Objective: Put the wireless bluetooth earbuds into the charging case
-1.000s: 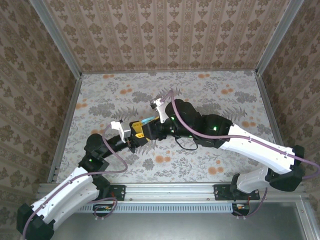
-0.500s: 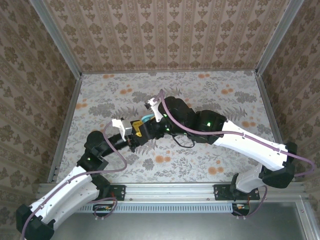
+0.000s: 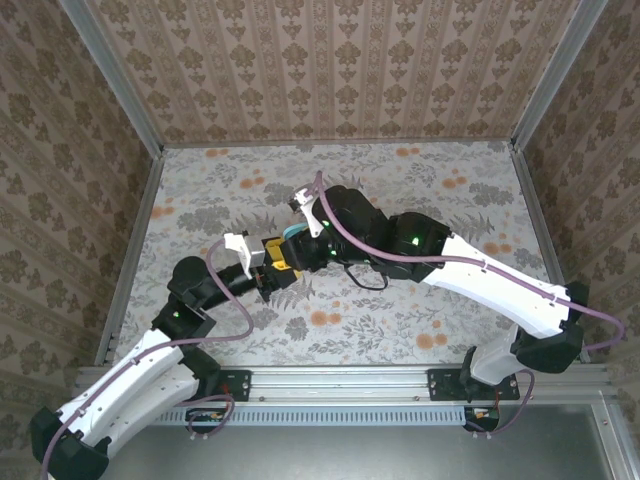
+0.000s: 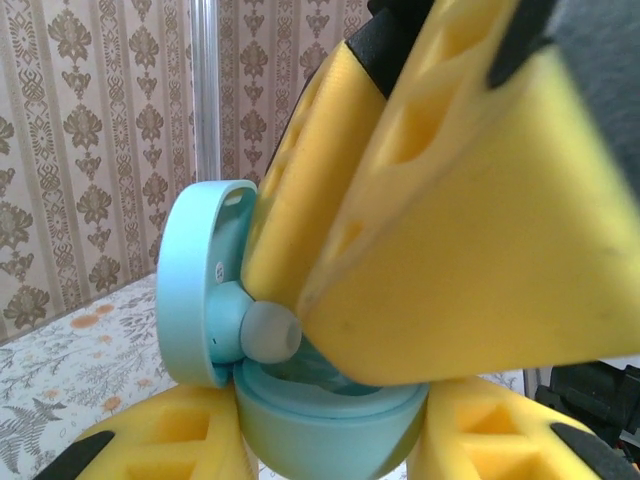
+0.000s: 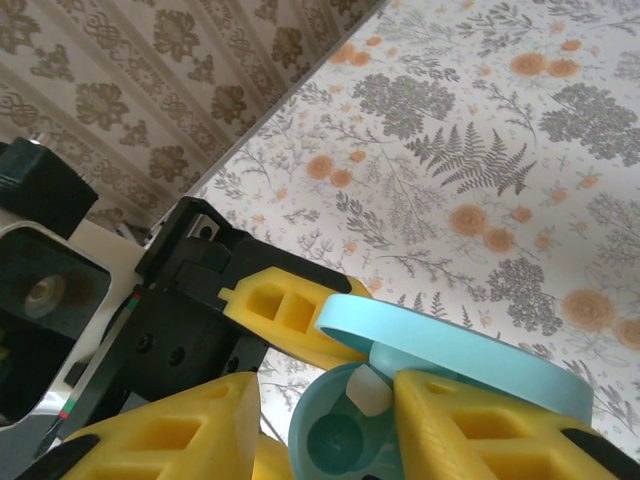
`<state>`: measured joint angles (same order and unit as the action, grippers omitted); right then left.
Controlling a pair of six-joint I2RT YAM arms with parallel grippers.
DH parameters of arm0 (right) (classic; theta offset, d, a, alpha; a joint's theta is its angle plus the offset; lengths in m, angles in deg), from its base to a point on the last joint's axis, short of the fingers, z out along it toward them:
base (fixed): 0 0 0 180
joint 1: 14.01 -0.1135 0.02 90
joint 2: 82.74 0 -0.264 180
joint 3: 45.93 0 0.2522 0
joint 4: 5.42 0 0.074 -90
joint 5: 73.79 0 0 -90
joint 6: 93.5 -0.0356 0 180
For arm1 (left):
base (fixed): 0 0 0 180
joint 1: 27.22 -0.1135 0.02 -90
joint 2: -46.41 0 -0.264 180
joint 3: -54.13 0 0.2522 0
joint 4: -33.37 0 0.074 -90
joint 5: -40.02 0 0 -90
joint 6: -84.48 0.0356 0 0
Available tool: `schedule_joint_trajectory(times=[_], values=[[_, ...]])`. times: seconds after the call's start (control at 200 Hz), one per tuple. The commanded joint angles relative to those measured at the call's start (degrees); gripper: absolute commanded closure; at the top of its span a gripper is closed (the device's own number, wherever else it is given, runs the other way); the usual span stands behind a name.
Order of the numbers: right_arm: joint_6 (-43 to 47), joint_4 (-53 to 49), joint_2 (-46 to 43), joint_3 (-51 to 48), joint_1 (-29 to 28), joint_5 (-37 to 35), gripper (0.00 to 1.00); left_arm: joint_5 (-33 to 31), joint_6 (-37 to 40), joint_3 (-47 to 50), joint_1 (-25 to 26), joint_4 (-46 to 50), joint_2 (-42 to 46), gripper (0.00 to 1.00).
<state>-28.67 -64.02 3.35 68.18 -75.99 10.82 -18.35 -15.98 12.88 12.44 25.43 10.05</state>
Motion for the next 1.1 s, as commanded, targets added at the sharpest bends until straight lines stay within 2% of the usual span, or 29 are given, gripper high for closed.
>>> schedule_joint_trajectory(times=[0.0, 0.165, 0.46, 0.755, 1.095], values=[[0.9, -3.7, 1.8, 2.1, 0.6, -3.3, 0.63, 3.2, 0.4, -2.4, 0.4, -1.3, 0.5, 0.78], [0.7, -3.9, 1.9, 2.4, 0.6, -3.6, 0.73, 3.2, 0.5, -2.7, 0.4, -1.1, 0.6, 0.78], [0.2, -3.9, 0.9, 1.7, 1.1, -3.1, 0.83, 2.9, 0.8, -2.8, 0.3, -0.9, 0.4, 0.78], [-0.9, -1.0, -3.0, -2.3, 1.5, -1.1, 0.87, 2.7, 0.6, -2.8, 0.1, -1.0, 0.0, 0.78], [-2.4, 1.3, -4.1, -4.7, 1.4, 4.9, 0.89, 2.7, 0.4, -2.7, 0.0, -1.5, -0.6, 0.78]])
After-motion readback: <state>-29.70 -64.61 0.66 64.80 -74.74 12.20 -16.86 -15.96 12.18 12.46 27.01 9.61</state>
